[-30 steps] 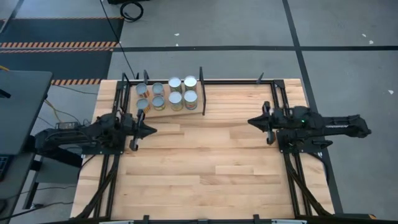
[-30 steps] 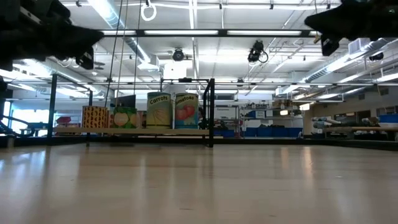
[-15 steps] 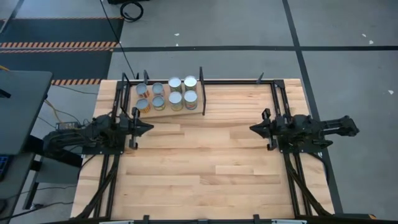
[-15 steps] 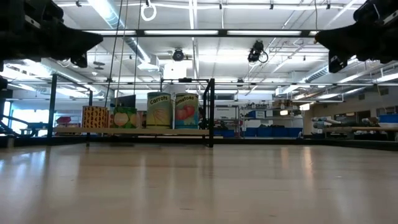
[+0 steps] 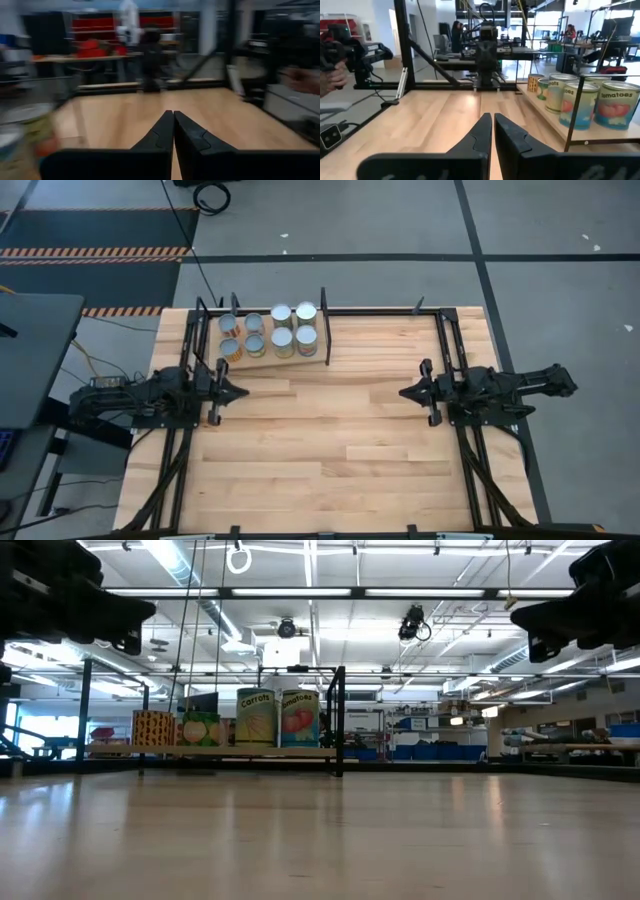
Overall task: Pick and place cans onto a shelf
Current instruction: Return to Home Position
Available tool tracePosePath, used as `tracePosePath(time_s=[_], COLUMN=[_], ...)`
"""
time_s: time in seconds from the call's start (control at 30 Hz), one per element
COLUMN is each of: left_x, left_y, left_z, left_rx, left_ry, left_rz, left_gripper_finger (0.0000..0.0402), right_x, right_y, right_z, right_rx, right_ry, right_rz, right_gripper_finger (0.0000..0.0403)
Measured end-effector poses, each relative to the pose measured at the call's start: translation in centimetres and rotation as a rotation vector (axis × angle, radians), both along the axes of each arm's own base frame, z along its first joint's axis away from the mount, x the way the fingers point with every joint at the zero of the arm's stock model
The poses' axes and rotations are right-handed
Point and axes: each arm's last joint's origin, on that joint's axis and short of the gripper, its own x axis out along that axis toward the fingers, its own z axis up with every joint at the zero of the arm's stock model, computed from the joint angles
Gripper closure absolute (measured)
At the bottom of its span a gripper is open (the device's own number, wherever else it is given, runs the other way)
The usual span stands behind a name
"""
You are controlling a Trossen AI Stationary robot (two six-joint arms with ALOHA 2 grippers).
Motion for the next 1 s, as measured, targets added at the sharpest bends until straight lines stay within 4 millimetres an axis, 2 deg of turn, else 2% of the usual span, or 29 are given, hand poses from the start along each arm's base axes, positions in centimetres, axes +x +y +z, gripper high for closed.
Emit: tracePosePath(time_s=[0.13, 0.3, 0.4, 1.0], left_x=[-0.01, -0.02, -0.04, -0.04], left_y=[-0.19, 0.40, 0.56, 0.56], left_z=[0.03, 0.06, 0.05, 0.05], left_rx=[0.004, 0.024, 0.020, 0.019], left_ry=[-0.003, -0.006, -0.005, -0.005], left_rz=[-0.066, 0.140, 0.193, 0.194], left_gripper_finger=[0.0382, 0.0379, 0.0379, 0.0379], right_x=[0.00, 0.00, 0.00, 0.00], right_y=[0.01, 0.01, 0.02, 0.02], right_z=[-0.09, -0.06, -0.06, -0.05], right_rx=[-0.002, -0.001, -0.001, -0.002], right_ry=[0.008, 0.007, 0.006, 0.005], right_rz=[0.004, 0.005, 0.005, 0.005], right_gripper_finger=[0.0376, 0.0376, 0.0376, 0.0376])
